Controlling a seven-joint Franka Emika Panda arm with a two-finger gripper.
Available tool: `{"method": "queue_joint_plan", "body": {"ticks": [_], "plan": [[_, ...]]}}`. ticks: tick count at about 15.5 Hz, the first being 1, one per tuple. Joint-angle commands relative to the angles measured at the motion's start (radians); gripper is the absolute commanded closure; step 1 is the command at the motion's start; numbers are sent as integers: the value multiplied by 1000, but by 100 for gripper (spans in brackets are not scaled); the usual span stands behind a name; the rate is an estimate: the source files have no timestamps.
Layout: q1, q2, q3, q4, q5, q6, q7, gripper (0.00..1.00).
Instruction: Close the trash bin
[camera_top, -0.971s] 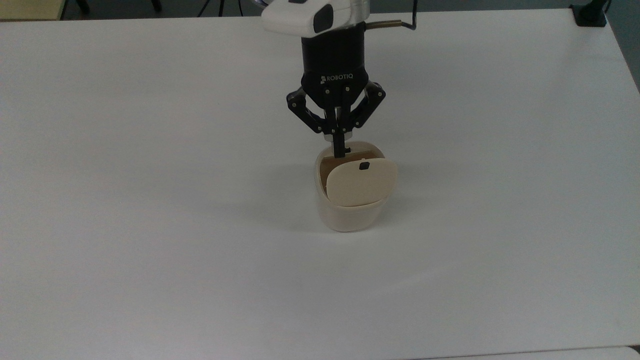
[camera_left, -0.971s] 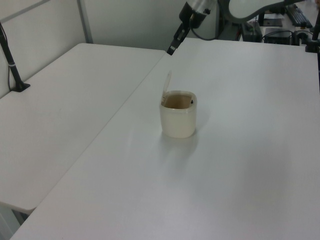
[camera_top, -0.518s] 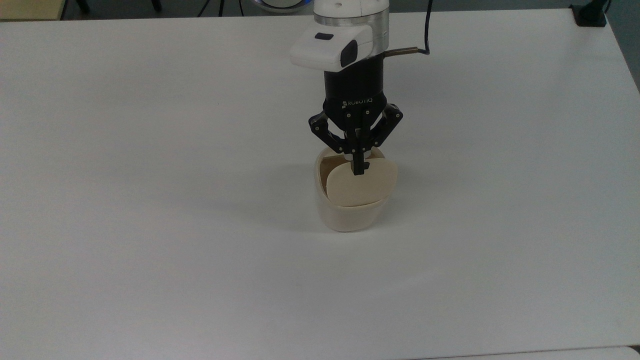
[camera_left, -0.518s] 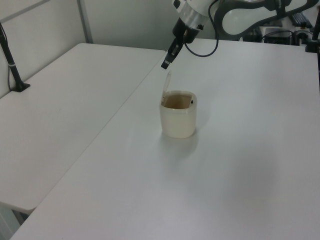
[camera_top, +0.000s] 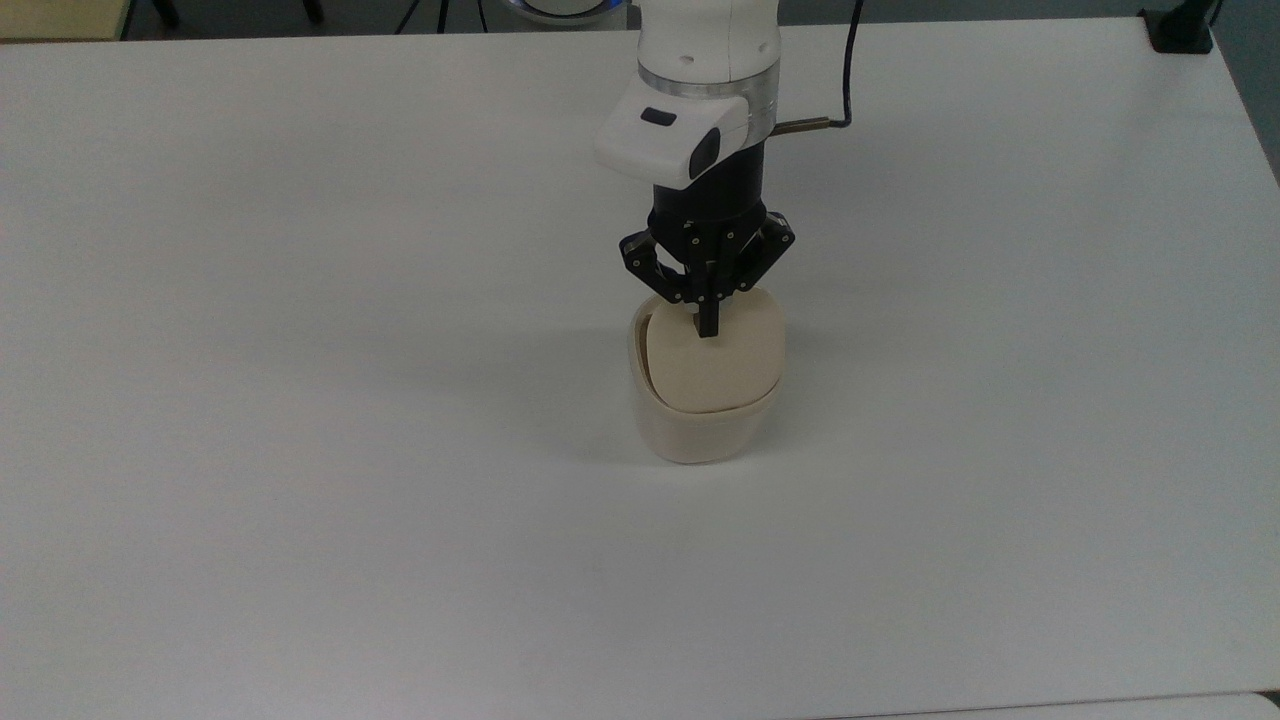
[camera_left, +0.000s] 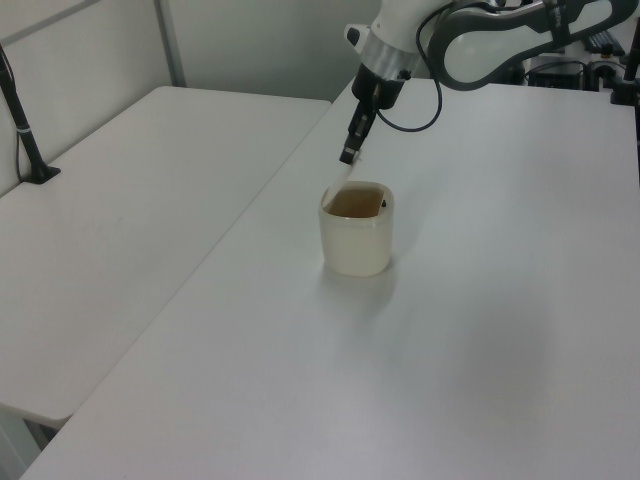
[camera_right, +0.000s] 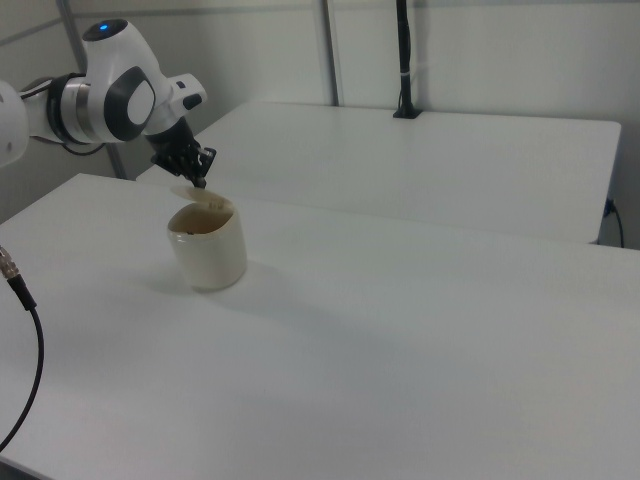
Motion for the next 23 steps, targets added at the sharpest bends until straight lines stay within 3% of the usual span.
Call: {"method": "queue_joint_plan", "body": {"ticks": [1, 15, 20, 23], "plan": [[14, -15, -8, -15, -70, -172, 15, 100], [12, 46, -7, -13, -65, -200, 17, 100], [-5, -47, -19, 11, -26, -318, 15, 100], [-57, -119, -20, 14, -25, -452, 11, 100]]}}
